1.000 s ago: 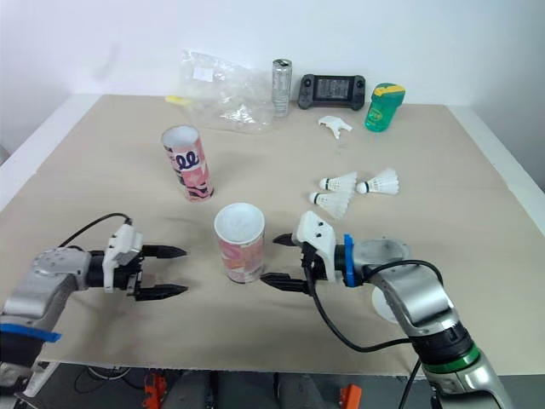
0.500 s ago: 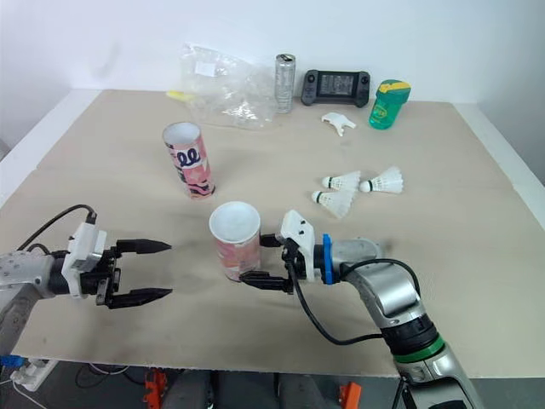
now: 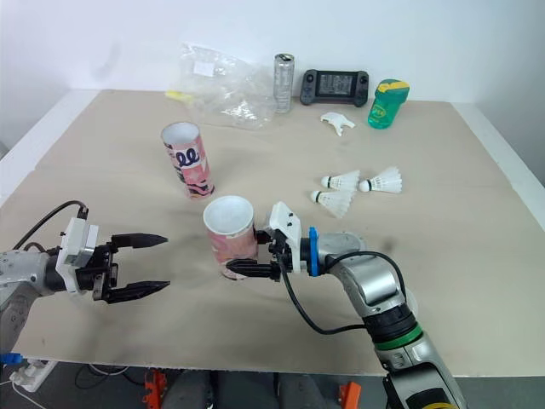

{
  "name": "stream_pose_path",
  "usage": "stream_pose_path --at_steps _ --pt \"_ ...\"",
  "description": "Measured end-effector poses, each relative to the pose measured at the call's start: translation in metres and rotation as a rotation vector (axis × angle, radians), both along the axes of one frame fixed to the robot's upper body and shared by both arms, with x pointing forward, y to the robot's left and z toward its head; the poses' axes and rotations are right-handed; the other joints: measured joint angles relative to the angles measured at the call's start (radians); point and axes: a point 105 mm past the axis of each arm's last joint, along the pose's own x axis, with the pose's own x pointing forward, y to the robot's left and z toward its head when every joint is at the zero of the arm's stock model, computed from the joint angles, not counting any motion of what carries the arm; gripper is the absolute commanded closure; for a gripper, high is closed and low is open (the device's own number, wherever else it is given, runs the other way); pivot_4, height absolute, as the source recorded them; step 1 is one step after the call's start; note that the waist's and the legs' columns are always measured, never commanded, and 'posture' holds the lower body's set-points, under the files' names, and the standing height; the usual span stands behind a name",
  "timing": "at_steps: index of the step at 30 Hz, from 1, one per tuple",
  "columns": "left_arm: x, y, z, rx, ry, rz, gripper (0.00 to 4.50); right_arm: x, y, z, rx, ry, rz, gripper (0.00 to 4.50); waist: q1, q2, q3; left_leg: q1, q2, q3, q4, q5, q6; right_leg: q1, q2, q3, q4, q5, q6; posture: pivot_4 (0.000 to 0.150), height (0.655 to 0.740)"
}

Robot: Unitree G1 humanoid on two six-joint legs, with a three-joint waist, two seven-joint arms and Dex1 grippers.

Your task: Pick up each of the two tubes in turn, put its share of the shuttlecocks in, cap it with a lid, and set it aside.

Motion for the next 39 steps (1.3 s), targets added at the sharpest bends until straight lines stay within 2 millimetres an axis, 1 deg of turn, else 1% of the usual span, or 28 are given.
stream_pose_path --at_steps 3,4,6,7,8,9,11,12,13,14,15,16,17,18,20,21,22,23,25,26,27,29,33,36,37,38,39 --pt "0.016 -0.02 0.016 -0.032 -0.058 -0.033 0.0 0.005 -0.014 0.008 0.013 0.0 -0.056 1.67 0.017 0.0 0.001 -0.002 0.0 -0.001 0.002 0.001 -0.002 0.0 0.0 0.0 0.0 0.001 0.003 0.15 0.7394" --pt "0.023 -0.029 0.024 -0.046 -0.082 -0.049 0.0 0.008 -0.021 0.018 0.035 -0.014 -0.089 1.67 0.021 0.0 0.001 -0.002 -0.001 -0.001 0.003 0.002 -0.003 0.001 0.0 0.0 0.0 0.002 0.004 0.15 0.7394" --pt "0.031 -0.042 0.032 -0.065 -0.1 -0.063 0.0 0.011 -0.035 0.034 0.07 -0.053 -0.142 1.67 0.02 0.0 0.001 -0.002 -0.001 0.0 0.004 0.002 -0.003 0.002 -0.001 0.001 -0.001 0.002 0.005 0.15 0.7394" --pt "0.039 -0.052 0.038 -0.089 -0.107 -0.066 0.0 0.018 -0.05 0.046 0.092 -0.08 -0.21 1.67 0.023 0.0 0.002 -0.002 -0.002 0.0 0.005 0.002 -0.003 0.002 -0.001 0.001 -0.001 0.003 0.006 0.15 0.7394" --pt "0.045 -0.063 0.043 -0.111 -0.112 -0.074 0.0 0.025 -0.069 0.06 0.114 -0.117 -0.294 1.67 0.028 0.0 0.002 -0.003 -0.002 0.0 0.006 0.002 -0.003 0.002 -0.001 0.001 -0.001 0.003 0.007 0.15 0.7394" --pt "0.047 -0.068 0.045 -0.12 -0.113 -0.081 0.0 0.028 -0.079 0.068 0.123 -0.142 -0.339 1.67 0.029 0.0 0.002 -0.003 -0.002 0.0 0.007 0.002 -0.003 0.002 -0.001 0.001 -0.001 0.004 0.007 0.15 0.7394" --pt "0.054 -0.081 0.05 -0.152 -0.101 -0.086 0.0 0.037 -0.119 0.095 0.167 -0.22 -0.504 1.67 0.029 0.0 0.002 -0.003 -0.002 0.0 0.007 0.002 -0.003 0.002 -0.001 0.002 -0.001 0.004 0.006 0.15 0.7394" --pt "0.058 -0.089 0.051 -0.169 -0.09 -0.093 0.0 0.041 -0.145 0.106 0.177 -0.248 -0.607 1.67 0.029 0.0 0.002 -0.003 -0.002 0.0 0.007 0.002 -0.003 0.002 -0.001 0.002 -0.001 0.004 0.005 0.15 0.7394" --pt "0.06 -0.099 0.053 -0.188 -0.076 -0.107 0.0 0.047 -0.178 0.115 0.189 -0.266 -0.743 1.67 0.03 0.0 0.002 -0.003 -0.003 0.0 0.006 0.002 -0.003 0.002 -0.001 0.002 -0.001 0.005 0.004 0.15 0.7394" --pt "0.061 -0.104 0.053 -0.199 -0.069 -0.113 0.0 0.05 -0.203 0.119 0.197 -0.272 -0.849 1.67 0.03 0.0 0.002 -0.003 -0.003 0.0 0.006 0.002 -0.003 0.002 -0.001 0.002 -0.001 0.006 0.002 0.15 0.7394" --pt "0.062 -0.108 0.053 -0.204 -0.06 -0.119 0.0 0.051 -0.229 0.121 0.21 -0.271 -0.957 1.67 0.03 0.0 0.002 -0.003 -0.003 0.0 0.005 0.002 -0.003 0.002 -0.001 0.002 -0.001 0.006 0.002 0.15 0.7394" --pt "0.062 -0.11 0.052 -0.207 -0.052 -0.12 0.0 0.051 -0.238 0.121 0.217 -0.269 -0.999 1.67 0.029 0.0 0.002 -0.002 -0.003 0.0 0.005 0.001 -0.002 0.002 -0.001 0.003 -0.001 0.006 0.002 0.15 0.7394" --pt "0.065 -0.114 0.051 -0.217 -0.034 -0.119 0.0 0.053 -0.26 0.118 0.228 -0.267 -1.11 1.67 0.025 0.0 0.002 -0.001 -0.003 0.001 0.004 0.001 -0.002 0.002 0.0 0.004 -0.001 0.006 0.002 0.15 0.7394" --pt "0.066 -0.118 0.051 -0.224 -0.029 -0.123 0.0 0.055 -0.276 0.114 0.234 -0.258 -1.192 1.67 0.021 0.0 0.002 -0.001 -0.003 0.001 0.004 0.001 -0.002 0.002 0.0 0.004 -0.001 0.006 0.002 0.15 0.7394" --pt "0.067 -0.126 0.051 -0.221 -0.028 -0.134 0.0 0.056 -0.309 0.099 0.243 -0.221 -1.362 1.67 0.016 0.001 0.002 -0.001 -0.003 0.002 0.004 0.001 -0.002 0.002 0.0 0.005 -0.001 0.006 0.002 0.15 0.7394" --pt "0.068 -0.131 0.05 -0.215 -0.026 -0.141 0.0 0.057 -0.33 0.088 0.227 -0.195 -1.467 1.67 0.016 0.001 0.002 -0.001 -0.004 0.002 0.004 0.001 -0.002 0.003 -0.001 0.005 -0.001 0.006 0.002 0.15 0.7394" --pt "0.068 -0.133 0.049 -0.215 -0.025 -0.145 0.0 0.055 -0.344 0.079 0.215 -0.171 -1.54 1.67 0.016 0.002 0.002 -0.001 -0.005 0.002 0.004 0.001 -0.002 0.003 -0.002 0.005 -0.001 0.006 0.002 0.15 0.7394" --pt "0.069 -0.135 0.047 -0.216 -0.018 -0.143 0.0 0.052 -0.361 0.063 0.212 -0.122 -1.627 1.67 0.016 0.002 0.002 0.0 -0.005 0.003 0.004 0.001 -0.002 0.003 -0.002 0.006 -0.001 0.006 0.002 0.15 0.7394" --pt "0.07 -0.136 0.045 -0.211 -0.015 -0.137 0.0 0.049 -0.378 0.04 0.195 -0.054 -1.721 1.67 0.014 0.003 0.002 0.0 -0.005 0.003 0.004 0.001 -0.002 0.002 -0.002 0.007 -0.001 0.006 0.003 0.15 0.7394" --pt "0.07 -0.136 0.045 -0.209 -0.018 -0.137 0.0 0.047 -0.384 0.029 0.194 -0.019 -1.755 1.67 0.012 0.004 0.002 0.0 -0.005 0.004 0.004 0.001 -0.002 0.002 -0.002 0.009 -0.001 0.006 0.003 0.15 0.7394" --pt "0.07 -0.136 0.045 -0.207 -0.022 -0.138 0.0 0.046 -0.386 0.022 0.193 0.001 -1.772 1.67 0.01 0.006 0.002 0.0 -0.005 0.005 0.004 0.001 -0.002 0.002 -0.002 0.009 -0.001 0.006 0.003 0.15 0.7394" --pt "0.07 -0.135 0.044 -0.205 -0.03 -0.137 0.0 0.048 -0.39 0.02 0.22 -0.003 -1.799 1.67 0.007 0.01 0.001 0.001 -0.006 0.006 0.004 0.001 -0.002 0.003 -0.002 0.011 -0.001 0.007 0.004 0.15 0.7394" --pt "0.07 -0.133 0.037 -0.206 -0.016 -0.121 0.0 0.048 -0.396 0.017 0.246 -0.002 -1.834 1.67 0.006 0.01 0.001 0.001 -0.006 0.005 0.005 0.002 -0.001 0.004 -0.002 0.011 -0.001 0.007 0.005 0.15 0.7394" --pt "0.07 -0.132 0.034 -0.215 -0.004 -0.104 0.0 0.048 -0.397 0.014 0.265 0.006 -1.818 0.8 0.006 0.01 0.001 0.001 -0.008 0.004 0.007 0.002 -0.001 0.006 -0.002 0.012 -0.001 0.007 0.007 0.15 0.7394" --pt "0.071 -0.131 0.033 -0.216 -0.003 -0.099 0.0 0.048 -0.396 0.011 0.249 0.011 -1.806 0.32 0.006 0.01 0.001 0.001 -0.008 0.004 0.007 0.002 -0.001 0.006 -0.002 0.013 -0.001 0.007 0.007 0.15 0.7394" --pt "0.071 -0.131 0.033 -0.219 -0.002 -0.095 0.0 0.047 -0.396 0.002 0.21 0.037 -1.807 0.01 0.006 0.01 0.001 0.001 -0.009 0.004 0.008 0.002 -0.001 0.007 -0.002 0.013 -0.001 0.007 0.007 0.15 0.7394" --pt "0.071 -0.131 0.033 -0.22 -0.001 -0.092 0.0 0.045 -0.396 -0.007 0.19 0.064 -1.813 0.01 0.006 0.01 0.001 0.001 -0.009 0.004 0.008 0.002 -0.001 0.007 -0.002 0.014 -0.001 0.007 0.008 0.15 0.7394"
